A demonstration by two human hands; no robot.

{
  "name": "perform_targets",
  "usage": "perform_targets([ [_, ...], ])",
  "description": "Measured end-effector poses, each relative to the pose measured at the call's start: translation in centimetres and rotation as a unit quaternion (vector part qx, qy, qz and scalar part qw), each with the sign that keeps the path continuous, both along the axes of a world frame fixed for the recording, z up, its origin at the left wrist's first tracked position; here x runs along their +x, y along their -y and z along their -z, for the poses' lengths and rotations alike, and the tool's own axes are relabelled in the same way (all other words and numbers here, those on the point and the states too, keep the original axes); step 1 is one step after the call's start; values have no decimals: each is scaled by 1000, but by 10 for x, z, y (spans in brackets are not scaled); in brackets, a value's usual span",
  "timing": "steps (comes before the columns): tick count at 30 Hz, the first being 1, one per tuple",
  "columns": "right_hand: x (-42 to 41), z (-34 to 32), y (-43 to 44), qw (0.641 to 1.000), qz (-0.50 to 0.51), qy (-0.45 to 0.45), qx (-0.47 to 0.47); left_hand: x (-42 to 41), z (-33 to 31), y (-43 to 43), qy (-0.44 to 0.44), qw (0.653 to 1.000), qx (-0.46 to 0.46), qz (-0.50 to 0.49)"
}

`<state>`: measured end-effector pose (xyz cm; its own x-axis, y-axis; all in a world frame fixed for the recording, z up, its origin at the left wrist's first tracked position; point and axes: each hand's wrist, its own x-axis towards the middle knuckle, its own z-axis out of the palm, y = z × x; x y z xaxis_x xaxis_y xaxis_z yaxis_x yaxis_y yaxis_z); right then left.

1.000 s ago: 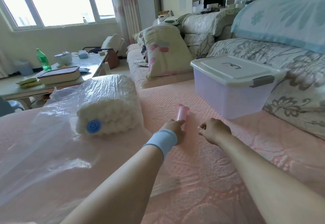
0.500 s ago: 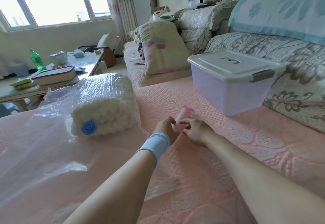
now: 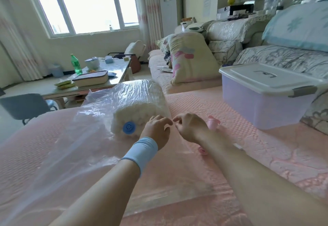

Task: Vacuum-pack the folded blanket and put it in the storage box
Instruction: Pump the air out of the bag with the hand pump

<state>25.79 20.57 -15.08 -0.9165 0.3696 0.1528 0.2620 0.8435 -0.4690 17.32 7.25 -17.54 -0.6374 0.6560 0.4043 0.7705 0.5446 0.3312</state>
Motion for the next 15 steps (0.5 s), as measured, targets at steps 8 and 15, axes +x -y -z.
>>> perform_targets([
  [8,-93,0,113,993,-102,-49,46,-63,-5,113,1,986,-12,-165],
  [15,-139,28,141,979,-33,-14,201,-89,24,147,69,981,0,-180],
])
